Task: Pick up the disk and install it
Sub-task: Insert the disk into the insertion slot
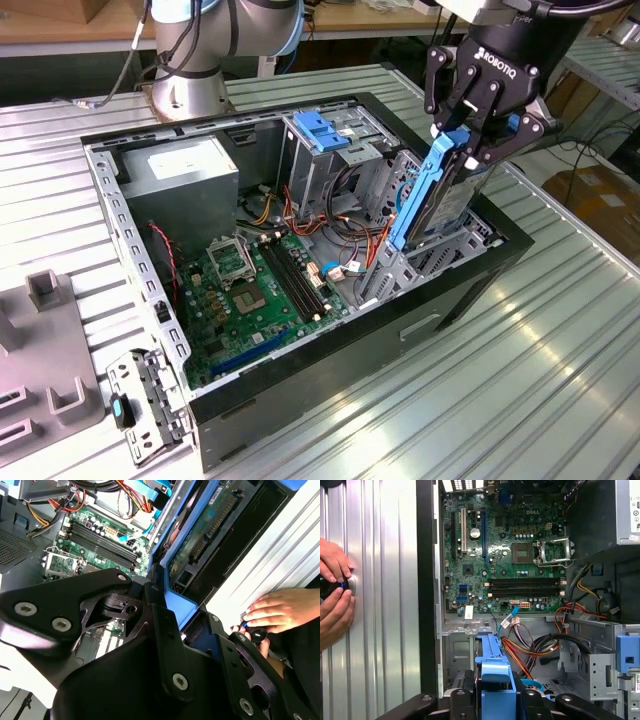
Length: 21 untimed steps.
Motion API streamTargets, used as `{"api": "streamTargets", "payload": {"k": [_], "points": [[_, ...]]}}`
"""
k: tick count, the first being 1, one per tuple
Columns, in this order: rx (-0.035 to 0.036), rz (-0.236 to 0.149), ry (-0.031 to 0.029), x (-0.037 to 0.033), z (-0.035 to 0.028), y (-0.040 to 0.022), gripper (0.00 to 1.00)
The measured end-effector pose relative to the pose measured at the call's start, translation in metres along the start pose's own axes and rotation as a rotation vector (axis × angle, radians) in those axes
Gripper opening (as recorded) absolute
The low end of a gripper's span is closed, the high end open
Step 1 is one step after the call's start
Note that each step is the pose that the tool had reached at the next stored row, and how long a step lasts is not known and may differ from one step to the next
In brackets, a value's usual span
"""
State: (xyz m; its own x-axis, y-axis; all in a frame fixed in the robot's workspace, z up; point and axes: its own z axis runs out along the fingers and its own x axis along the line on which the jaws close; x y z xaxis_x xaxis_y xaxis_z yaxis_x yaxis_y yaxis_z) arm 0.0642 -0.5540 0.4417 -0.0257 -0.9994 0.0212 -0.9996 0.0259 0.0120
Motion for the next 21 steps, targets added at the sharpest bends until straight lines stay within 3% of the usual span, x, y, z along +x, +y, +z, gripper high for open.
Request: {"api": "streamTargets", "payload": {"k": [7, 14, 21], "points": [[0.0001, 0.000, -0.0004, 0.0000, 0.0005, 0.0000, 0.37], [-0.0019, 0.000, -0.0004, -0.0001, 0.0076, -0.0001, 0.37], [-0.0045, 0.000, -0.0004, -0.0004, 0.0191, -0.0002, 0.37]]}}
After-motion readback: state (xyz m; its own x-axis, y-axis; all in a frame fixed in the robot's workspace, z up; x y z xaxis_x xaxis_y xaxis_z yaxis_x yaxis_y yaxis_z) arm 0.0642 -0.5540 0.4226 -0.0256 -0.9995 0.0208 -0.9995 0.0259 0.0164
